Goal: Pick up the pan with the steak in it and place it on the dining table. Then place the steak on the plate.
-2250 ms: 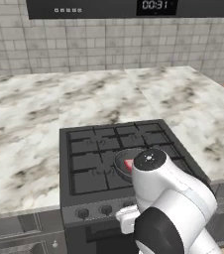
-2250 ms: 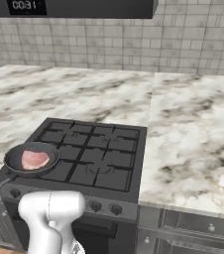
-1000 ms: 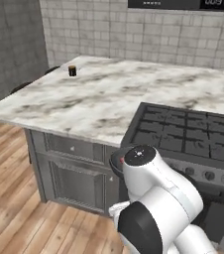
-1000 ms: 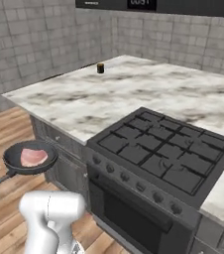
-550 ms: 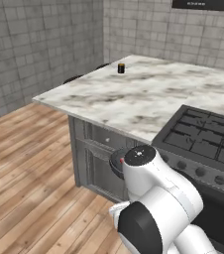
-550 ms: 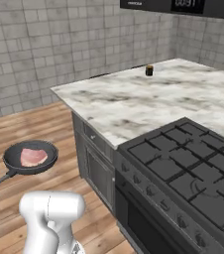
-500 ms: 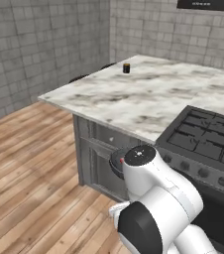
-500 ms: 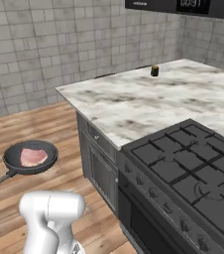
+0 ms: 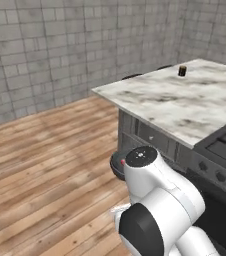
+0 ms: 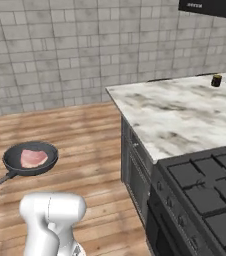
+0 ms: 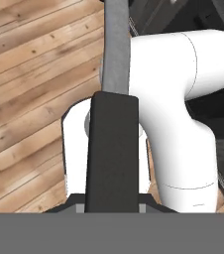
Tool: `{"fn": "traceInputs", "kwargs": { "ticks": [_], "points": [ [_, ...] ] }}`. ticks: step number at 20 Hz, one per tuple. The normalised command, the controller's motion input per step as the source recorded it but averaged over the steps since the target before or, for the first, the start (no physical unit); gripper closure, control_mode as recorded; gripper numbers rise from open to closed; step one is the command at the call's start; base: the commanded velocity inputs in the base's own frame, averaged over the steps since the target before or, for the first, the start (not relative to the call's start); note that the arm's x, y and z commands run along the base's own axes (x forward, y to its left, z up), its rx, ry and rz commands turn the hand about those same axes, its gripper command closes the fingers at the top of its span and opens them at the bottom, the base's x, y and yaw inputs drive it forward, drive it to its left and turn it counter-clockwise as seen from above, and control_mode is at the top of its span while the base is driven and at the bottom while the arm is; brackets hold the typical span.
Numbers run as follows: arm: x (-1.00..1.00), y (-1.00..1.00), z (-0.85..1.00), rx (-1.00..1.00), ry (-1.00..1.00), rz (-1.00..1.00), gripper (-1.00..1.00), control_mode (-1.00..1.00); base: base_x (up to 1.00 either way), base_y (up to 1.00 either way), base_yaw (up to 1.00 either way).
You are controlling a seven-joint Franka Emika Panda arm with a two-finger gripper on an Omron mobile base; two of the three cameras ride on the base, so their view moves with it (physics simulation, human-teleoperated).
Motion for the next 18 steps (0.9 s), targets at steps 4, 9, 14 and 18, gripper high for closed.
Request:
{"fn": "traceInputs", "kwargs": {
  "ticks": [4, 9, 14, 18],
  "points": [
    [0.00, 0.00, 0.00, 0.00, 0.00, 0.00, 1.00, 1.00, -0.20, -0.05, 0.47],
    [0.00, 0.00, 0.00, 0.00, 0.00, 0.00, 1.00, 1.00, -0.21, -0.06, 0.47],
    [0.00, 0.00, 0.00, 0.00, 0.00, 0.00, 1.00, 1.00, -0.14, -0.07, 0.14],
    [0.00, 0.00, 0.00, 0.00, 0.00, 0.00, 1.00, 1.00, -0.02, 0.00, 0.07]
  ]
}}
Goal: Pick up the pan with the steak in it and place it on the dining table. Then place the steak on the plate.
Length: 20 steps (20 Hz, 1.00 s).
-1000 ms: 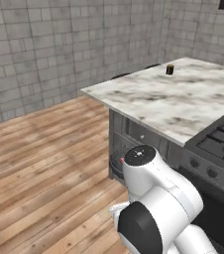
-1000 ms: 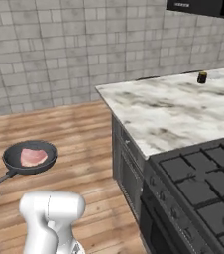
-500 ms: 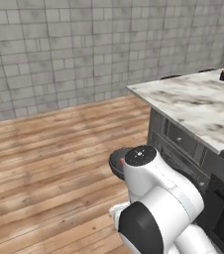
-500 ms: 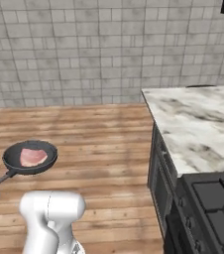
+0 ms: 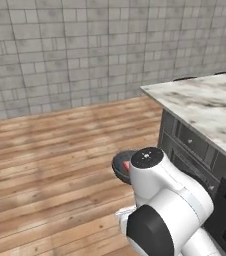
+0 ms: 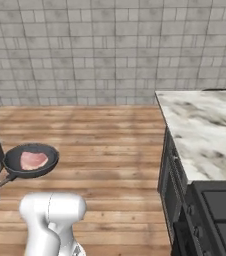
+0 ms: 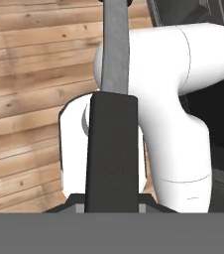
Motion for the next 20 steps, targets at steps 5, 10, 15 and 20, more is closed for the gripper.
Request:
{"fn": "traceInputs", "kwargs": {
  "ticks": [5, 10, 15, 20],
  "points": [
    [0.00, 0.00, 0.00, 0.00, 0.00, 0.00, 1.00, 1.00, -0.14, 0.00, 0.46],
    [0.00, 0.00, 0.00, 0.00, 0.00, 0.00, 1.00, 1.00, -0.24, -0.02, 0.45],
    [0.00, 0.00, 0.00, 0.00, 0.00, 0.00, 1.00, 1.00, 0.08, -0.04, 0.04],
    [0.00, 0.00, 0.00, 0.00, 0.00, 0.00, 1.00, 1.00, 0.97, -0.01, 0.00]
  ]
}}
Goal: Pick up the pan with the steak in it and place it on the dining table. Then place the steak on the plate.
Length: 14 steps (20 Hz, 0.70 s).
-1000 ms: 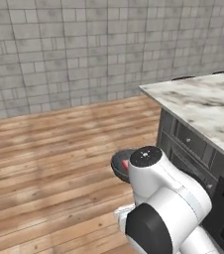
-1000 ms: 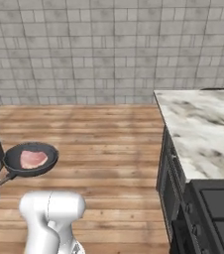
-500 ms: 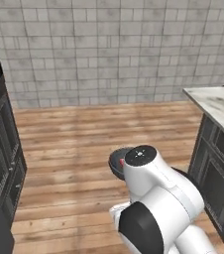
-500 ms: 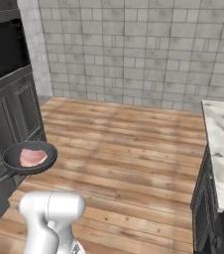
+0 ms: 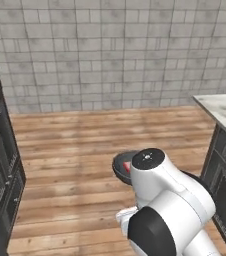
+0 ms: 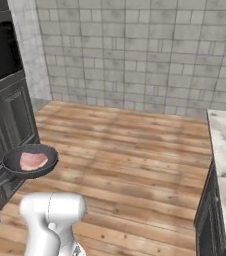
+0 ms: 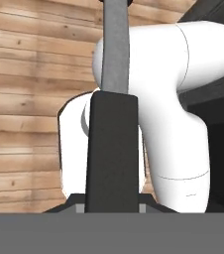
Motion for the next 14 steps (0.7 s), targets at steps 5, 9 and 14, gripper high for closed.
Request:
{"fn": "traceInputs", "kwargs": {
  "ticks": [5, 9, 14],
  "points": [
    [0.00, 0.00, 0.00, 0.00, 0.00, 0.00, 1.00, 1.00, 1.00, -0.02, 0.00],
    [0.00, 0.00, 0.00, 0.00, 0.00, 0.00, 1.00, 1.00, 1.00, -0.02, 0.00],
    [0.00, 0.00, 0.00, 0.00, 0.00, 0.00, 1.00, 1.00, 1.00, 0.00, 0.00]
  ]
}}
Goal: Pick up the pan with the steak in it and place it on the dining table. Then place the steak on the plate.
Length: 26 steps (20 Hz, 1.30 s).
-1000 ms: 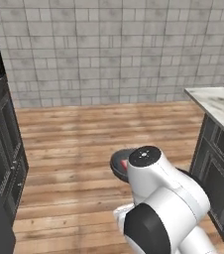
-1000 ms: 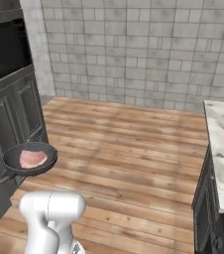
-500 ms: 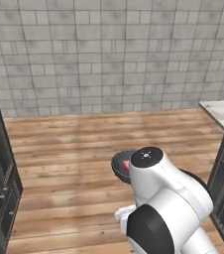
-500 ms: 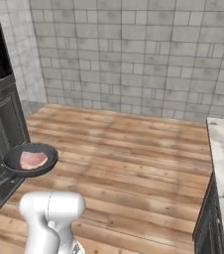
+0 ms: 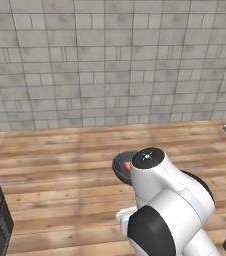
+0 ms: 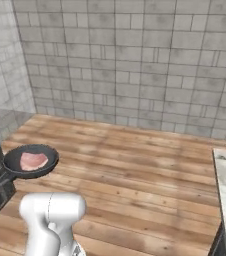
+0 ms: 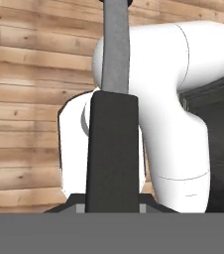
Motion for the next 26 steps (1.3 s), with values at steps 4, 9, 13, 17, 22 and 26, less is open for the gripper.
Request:
{"fn": "traceInputs", "kwargs": {
  "ticks": [4, 9, 13, 17, 22, 26],
  "points": [
    [0.00, 0.00, 0.00, 0.00, 0.00, 0.00, 1.00, 1.00, 1.00, 0.00, 0.00],
    [0.00, 0.00, 0.00, 0.00, 0.00, 0.00, 1.00, 1.00, 1.00, 0.00, 0.00],
    [0.00, 0.00, 0.00, 0.00, 0.00, 0.00, 1.00, 1.00, 1.00, 0.00, 0.00],
    [0.00, 0.00, 0.00, 0.00, 0.00, 0.00, 1.00, 1.00, 1.00, 0.00, 0.00],
    [0.00, 0.00, 0.00, 0.00, 0.00, 0.00, 1.00, 1.00, 1.00, 0.00, 0.00],
    [0.00, 0.00, 0.00, 0.00, 0.00, 0.00, 1.00, 1.00, 1.00, -0.02, -0.01]
  ]
}}
